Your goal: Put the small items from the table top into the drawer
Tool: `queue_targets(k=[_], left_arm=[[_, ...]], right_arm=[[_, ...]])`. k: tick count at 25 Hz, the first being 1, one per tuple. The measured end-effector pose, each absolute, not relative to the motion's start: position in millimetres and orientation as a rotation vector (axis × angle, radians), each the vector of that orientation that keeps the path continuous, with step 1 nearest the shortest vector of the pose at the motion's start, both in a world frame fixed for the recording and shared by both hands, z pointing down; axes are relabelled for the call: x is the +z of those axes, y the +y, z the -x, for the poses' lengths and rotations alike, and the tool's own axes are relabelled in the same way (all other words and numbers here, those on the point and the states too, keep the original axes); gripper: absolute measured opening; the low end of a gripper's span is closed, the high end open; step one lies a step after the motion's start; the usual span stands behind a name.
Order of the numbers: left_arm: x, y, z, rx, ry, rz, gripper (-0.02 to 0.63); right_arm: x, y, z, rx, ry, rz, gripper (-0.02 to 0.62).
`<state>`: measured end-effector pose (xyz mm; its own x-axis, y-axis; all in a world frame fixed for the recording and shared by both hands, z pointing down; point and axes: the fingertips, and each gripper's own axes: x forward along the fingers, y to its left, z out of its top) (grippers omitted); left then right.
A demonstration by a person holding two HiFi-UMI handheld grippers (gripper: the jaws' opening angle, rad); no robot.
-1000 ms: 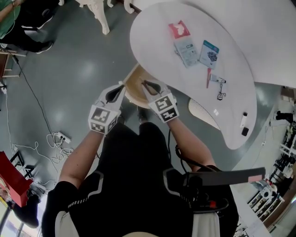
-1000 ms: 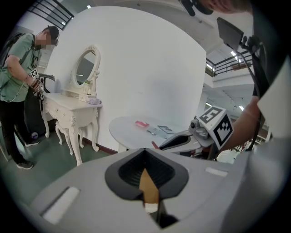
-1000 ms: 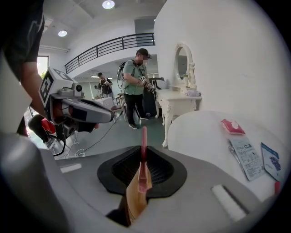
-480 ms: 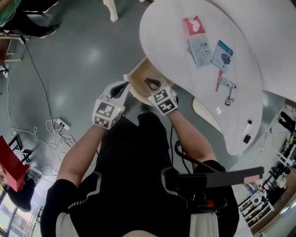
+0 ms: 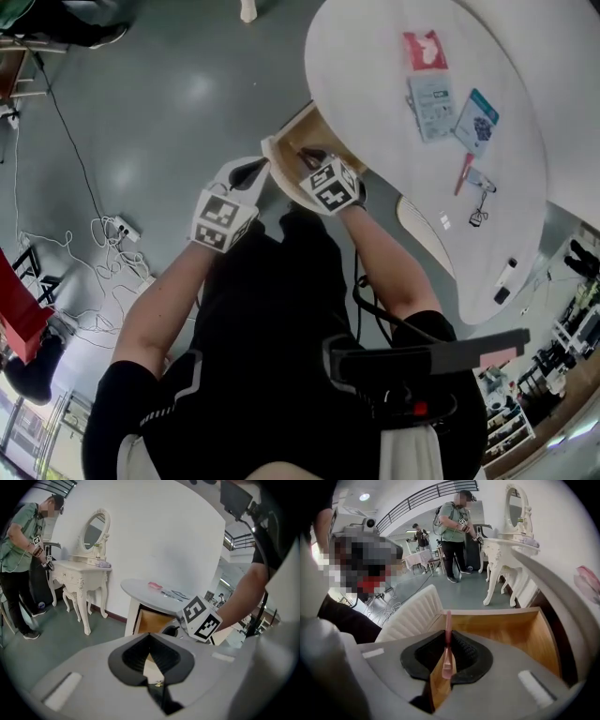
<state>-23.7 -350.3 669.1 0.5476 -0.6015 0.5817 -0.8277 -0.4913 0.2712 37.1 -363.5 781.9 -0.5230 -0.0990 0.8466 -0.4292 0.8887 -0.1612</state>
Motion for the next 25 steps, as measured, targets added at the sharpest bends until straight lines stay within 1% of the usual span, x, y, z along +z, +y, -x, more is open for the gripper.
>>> queue_targets(k=[19,25], left_arm=[[700.9,-343.2,41.2,0.558,-1.239,-2.107,0.000],[697.0,-335.2,48.1,0.562,-1.268,-2.095,0.000]], right_arm=[[873.8,-373.1,-36.5,0.471,-1.935,-0.247,0.048],[895.4,-368.5,-37.5,0.470,-1.865,-0.215,0.047]])
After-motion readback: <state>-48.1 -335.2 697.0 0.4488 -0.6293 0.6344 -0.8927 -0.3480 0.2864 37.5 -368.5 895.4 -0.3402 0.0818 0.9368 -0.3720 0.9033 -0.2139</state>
